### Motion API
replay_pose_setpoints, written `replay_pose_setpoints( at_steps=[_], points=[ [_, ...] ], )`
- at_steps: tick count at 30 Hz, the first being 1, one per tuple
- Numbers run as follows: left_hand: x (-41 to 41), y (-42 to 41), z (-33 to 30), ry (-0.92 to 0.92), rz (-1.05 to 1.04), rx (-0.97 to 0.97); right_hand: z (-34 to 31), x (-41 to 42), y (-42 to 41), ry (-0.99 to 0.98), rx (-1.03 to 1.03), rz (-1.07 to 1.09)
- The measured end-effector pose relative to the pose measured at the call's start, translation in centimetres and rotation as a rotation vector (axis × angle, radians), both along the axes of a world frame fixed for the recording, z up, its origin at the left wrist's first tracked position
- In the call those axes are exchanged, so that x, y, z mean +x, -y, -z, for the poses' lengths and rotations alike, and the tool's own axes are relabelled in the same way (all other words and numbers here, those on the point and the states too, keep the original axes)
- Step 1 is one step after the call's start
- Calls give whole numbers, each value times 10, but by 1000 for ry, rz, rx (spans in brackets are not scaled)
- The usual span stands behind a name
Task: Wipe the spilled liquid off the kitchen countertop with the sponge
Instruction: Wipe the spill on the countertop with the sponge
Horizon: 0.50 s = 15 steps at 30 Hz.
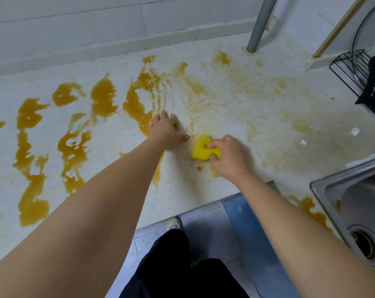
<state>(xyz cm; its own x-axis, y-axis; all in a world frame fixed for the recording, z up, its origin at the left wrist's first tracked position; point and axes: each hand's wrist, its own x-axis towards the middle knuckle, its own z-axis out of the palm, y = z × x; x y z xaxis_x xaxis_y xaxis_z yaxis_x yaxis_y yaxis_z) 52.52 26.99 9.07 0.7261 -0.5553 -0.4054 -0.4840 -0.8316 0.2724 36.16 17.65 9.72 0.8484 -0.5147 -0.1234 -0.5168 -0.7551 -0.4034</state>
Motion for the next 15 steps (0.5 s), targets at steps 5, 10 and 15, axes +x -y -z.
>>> replay_pose_setpoints(
  at_steps=[5, 10, 15],
  points=[
    [0, 0, 0, 3, -5, -8, -2, -2, -6, 55, 80, 99],
    [0, -1, 2, 10, 5, 1, 3, -21, -11, 64, 74, -70],
    [0, 0, 1, 10, -2, -14, 1, -22, -5, 80, 50, 169]
  ],
)
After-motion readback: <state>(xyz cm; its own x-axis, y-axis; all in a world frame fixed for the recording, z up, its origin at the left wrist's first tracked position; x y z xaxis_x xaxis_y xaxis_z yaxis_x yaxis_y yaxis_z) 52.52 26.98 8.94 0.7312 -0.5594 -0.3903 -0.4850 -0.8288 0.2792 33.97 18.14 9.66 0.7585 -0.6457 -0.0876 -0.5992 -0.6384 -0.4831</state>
